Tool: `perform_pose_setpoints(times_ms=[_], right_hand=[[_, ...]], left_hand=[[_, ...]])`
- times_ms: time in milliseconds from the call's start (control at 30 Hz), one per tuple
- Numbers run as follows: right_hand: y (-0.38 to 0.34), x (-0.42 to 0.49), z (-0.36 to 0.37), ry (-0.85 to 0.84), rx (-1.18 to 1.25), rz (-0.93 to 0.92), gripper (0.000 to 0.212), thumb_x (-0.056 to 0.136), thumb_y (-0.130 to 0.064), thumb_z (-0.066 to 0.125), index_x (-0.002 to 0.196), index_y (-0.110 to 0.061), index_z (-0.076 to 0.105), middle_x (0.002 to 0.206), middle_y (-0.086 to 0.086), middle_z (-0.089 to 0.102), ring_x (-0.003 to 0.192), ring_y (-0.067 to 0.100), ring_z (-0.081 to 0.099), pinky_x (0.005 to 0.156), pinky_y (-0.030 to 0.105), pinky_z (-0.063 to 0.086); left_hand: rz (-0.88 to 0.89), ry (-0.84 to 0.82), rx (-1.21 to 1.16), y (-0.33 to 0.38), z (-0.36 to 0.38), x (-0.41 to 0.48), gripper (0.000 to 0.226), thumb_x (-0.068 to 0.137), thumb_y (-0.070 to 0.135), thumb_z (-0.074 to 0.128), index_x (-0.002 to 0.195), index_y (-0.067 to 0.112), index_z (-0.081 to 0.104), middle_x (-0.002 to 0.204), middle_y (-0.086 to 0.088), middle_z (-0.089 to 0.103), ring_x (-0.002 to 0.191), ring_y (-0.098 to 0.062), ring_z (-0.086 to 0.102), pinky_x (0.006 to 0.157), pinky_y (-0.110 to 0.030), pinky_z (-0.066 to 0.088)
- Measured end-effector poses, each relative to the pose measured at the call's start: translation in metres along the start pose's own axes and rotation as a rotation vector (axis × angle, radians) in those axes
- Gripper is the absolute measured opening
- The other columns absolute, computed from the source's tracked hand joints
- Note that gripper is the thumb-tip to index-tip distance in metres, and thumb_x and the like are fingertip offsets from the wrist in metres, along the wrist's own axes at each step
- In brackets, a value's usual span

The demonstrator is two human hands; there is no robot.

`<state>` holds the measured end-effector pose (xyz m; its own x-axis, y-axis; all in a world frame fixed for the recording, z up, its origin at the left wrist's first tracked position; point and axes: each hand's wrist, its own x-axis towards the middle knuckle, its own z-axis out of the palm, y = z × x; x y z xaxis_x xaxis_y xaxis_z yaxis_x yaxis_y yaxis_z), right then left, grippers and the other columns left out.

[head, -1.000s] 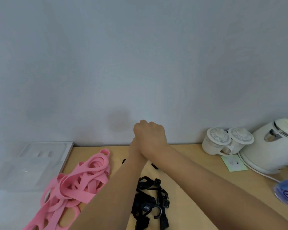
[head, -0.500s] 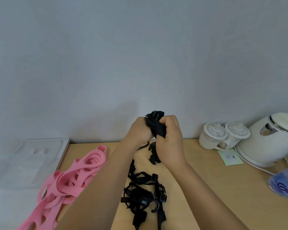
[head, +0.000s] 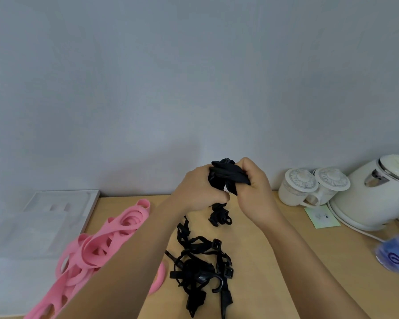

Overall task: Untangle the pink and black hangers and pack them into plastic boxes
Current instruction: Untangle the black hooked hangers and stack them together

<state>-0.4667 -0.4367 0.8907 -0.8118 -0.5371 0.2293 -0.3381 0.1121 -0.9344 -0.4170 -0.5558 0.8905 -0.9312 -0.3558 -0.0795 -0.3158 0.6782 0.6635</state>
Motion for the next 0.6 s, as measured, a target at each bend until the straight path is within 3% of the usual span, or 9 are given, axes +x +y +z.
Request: perform_pose_setpoints(times_ms=[133, 233, 333, 433, 500, 600], right_hand=[[0.006, 0.0, -0.002, -0.023, -0.042, 0.076, 0.027, 0.082, 0.013, 0.037, 0.067, -0.01, 0.039, 0.058, -0.005, 0.042, 0.057, 0.01, 0.036, 0.057, 0.03, 0.036], [0.006, -0.002, 0.0, -0.054, -0.07, 0.111, 0.029, 0.081, 0.015, 0.037, 0.067, -0.01, 0.041, 0.062, -0.002, 0.044, 0.06, 0.011, 0.04, 0.06, 0.036, 0.048], [0.006, -0.001, 0.003, -0.044, -0.108, 0.088, 0.031, 0.079, 0.016, 0.039, 0.066, -0.012, 0.041, 0.067, 0.004, 0.045, 0.066, 0.016, 0.041, 0.061, 0.033, 0.044], [0.006, 0.002, 0.0, -0.051, -0.12, 0.105, 0.016, 0.075, 0.017, 0.036, 0.072, 0.002, 0.041, 0.079, 0.027, 0.052, 0.071, 0.029, 0.047, 0.061, 0.039, 0.043], [0.004, 0.004, -0.006, -0.087, -0.122, 0.143, 0.014, 0.076, 0.016, 0.035, 0.074, 0.003, 0.041, 0.079, 0.027, 0.052, 0.071, 0.03, 0.052, 0.062, 0.044, 0.049], [0.003, 0.009, -0.02, -0.142, -0.15, 0.223, 0.019, 0.078, 0.014, 0.033, 0.077, 0.002, 0.047, 0.079, 0.02, 0.055, 0.069, 0.029, 0.06, 0.053, 0.033, 0.048]], left_hand=[[-0.072, 0.047, 0.161, -0.004, 0.005, 0.002, 0.029, 0.067, 0.024, 0.067, 0.085, 0.02, 0.046, 0.074, 0.006, 0.052, 0.073, -0.017, 0.056, 0.057, -0.025, 0.04], [-0.101, 0.088, 0.216, -0.009, 0.009, 0.006, 0.032, 0.07, 0.025, 0.064, 0.095, 0.014, 0.046, 0.08, 0.003, 0.054, 0.078, -0.022, 0.055, 0.065, -0.029, 0.042], [-0.072, 0.133, 0.169, -0.007, 0.015, 0.005, 0.037, 0.069, 0.038, 0.066, 0.095, 0.018, 0.05, 0.079, 0.008, 0.055, 0.074, -0.018, 0.053, 0.063, -0.029, 0.038], [-0.044, 0.169, 0.121, -0.005, 0.019, 0.004, 0.029, 0.071, 0.04, 0.065, 0.085, 0.02, 0.05, 0.068, 0.011, 0.052, 0.068, -0.016, 0.05, 0.06, -0.026, 0.035], [-0.041, 0.186, 0.112, -0.007, 0.02, 0.005, 0.026, 0.07, 0.039, 0.066, 0.079, 0.02, 0.052, 0.064, 0.009, 0.054, 0.068, -0.018, 0.055, 0.057, -0.025, 0.038], [-0.033, 0.162, 0.177, -0.012, 0.016, 0.003, 0.025, 0.07, 0.036, 0.067, 0.083, 0.017, 0.057, 0.067, 0.005, 0.06, 0.071, -0.02, 0.059, 0.06, -0.025, 0.043]])
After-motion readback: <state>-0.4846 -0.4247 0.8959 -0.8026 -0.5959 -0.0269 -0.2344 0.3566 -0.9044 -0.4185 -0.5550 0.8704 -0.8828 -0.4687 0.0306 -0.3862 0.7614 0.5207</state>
